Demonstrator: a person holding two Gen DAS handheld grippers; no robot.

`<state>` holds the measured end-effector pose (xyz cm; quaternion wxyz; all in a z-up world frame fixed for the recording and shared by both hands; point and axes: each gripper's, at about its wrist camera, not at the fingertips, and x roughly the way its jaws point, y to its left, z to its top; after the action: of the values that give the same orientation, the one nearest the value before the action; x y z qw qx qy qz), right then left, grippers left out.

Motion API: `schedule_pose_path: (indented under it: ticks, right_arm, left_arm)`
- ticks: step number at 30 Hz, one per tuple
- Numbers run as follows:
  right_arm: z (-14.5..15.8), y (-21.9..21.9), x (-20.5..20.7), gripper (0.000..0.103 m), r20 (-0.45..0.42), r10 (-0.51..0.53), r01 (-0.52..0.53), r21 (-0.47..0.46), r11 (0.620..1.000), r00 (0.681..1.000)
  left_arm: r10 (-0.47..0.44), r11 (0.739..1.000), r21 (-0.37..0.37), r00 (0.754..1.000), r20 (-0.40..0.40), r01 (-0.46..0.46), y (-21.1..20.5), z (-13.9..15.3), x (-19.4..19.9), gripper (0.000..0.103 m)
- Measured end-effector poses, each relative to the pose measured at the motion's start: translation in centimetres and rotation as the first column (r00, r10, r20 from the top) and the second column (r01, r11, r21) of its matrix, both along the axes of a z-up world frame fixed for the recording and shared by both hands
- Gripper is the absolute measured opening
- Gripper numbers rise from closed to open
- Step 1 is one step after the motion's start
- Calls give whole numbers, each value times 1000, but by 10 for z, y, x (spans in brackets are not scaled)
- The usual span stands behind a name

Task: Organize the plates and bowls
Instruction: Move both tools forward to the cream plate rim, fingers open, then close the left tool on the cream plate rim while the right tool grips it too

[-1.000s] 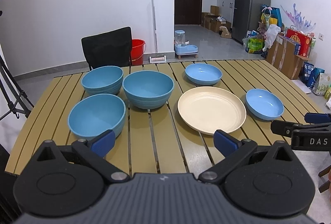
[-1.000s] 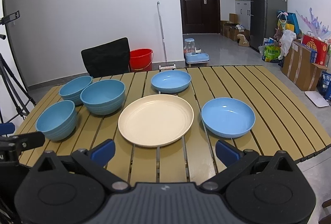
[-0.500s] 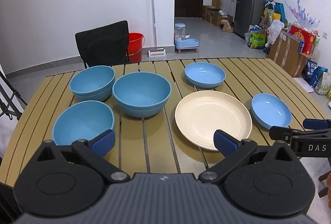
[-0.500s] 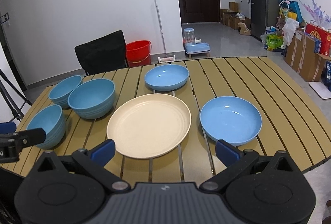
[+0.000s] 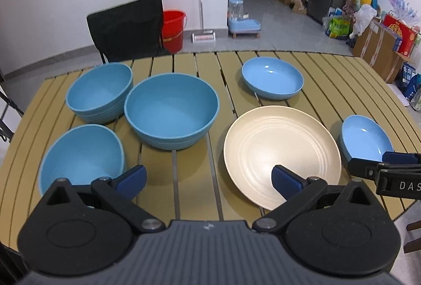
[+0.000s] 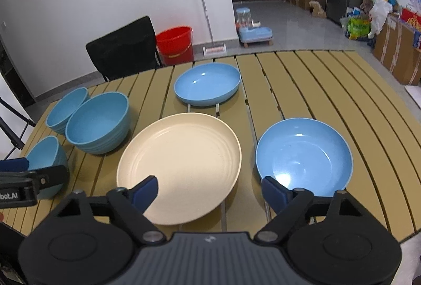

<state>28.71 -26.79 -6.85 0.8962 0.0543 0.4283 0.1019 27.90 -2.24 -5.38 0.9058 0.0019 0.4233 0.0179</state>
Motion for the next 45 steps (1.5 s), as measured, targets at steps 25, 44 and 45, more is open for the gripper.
schedule_pose_path:
  ticks: [25, 44, 45]
  right_arm:
    - [-53, -6, 99, 41, -197, 20, -17, 18, 1000, 980]
    - [-76, -7, 121, 16, -236, 31, -30, 9, 1000, 971]
    - [-77, -7, 121, 15, -238, 32, -29, 14, 999, 971]
  left_arm:
    - [94, 991, -71, 962, -256, -115, 13, -70, 94, 67]
    - [56, 984, -143, 952, -302, -103, 5, -84, 107, 18]
    - [52, 984, -147, 953, -300, -100, 3, -84, 107, 15]
